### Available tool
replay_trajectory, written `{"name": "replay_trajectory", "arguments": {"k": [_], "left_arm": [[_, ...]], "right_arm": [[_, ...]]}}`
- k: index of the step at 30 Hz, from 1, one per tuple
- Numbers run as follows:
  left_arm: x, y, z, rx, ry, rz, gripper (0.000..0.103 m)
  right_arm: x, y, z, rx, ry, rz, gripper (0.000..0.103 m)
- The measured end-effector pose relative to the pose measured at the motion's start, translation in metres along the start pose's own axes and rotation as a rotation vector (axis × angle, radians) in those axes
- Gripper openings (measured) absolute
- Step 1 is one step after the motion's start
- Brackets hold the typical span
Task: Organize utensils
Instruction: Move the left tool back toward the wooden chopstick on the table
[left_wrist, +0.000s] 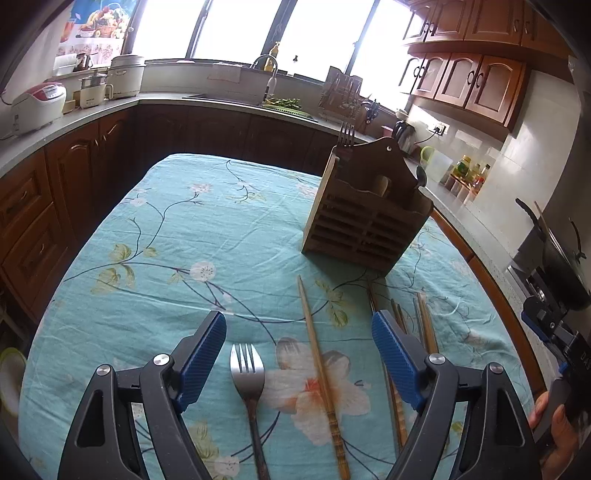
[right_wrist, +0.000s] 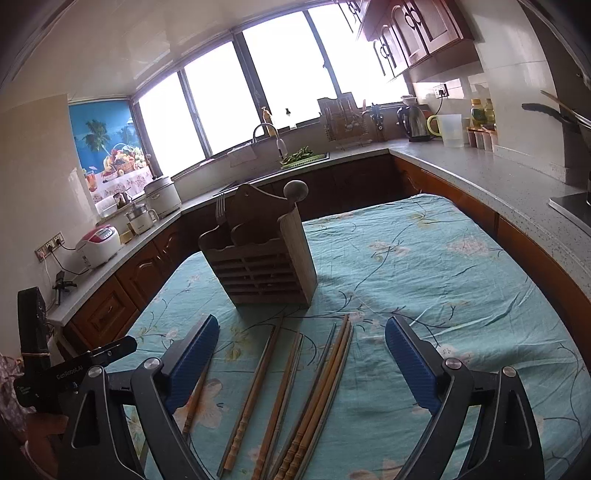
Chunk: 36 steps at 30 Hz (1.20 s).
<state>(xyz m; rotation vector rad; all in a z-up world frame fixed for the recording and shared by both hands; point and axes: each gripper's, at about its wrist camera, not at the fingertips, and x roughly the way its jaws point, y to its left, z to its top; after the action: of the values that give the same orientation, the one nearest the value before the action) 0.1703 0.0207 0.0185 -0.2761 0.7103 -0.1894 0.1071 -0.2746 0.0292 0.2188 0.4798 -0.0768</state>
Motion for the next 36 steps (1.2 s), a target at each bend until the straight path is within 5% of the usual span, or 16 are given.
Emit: {"name": "replay_trajectory", "arguments": {"k": [14, 23, 36], "left_arm": [[0.01, -0.01, 0.0, 0.024, 0.063, 0.013, 0.083], [0.03, -0.016, 0.012, 0.039, 0.096, 0.018, 0.081], [0.099, -0.022, 0.035, 0.081, 0.199, 0.032, 0.055]], "right_arm": [[0.022, 0.004, -0.021, -0.012, 0.095, 0.013, 0.091], [0.046, 0.007, -0.017, -0.013, 0.144, 0.026, 0.062], [0.115, -0.004, -0.016, 0.005, 0.285, -0.006, 0.022]]}}
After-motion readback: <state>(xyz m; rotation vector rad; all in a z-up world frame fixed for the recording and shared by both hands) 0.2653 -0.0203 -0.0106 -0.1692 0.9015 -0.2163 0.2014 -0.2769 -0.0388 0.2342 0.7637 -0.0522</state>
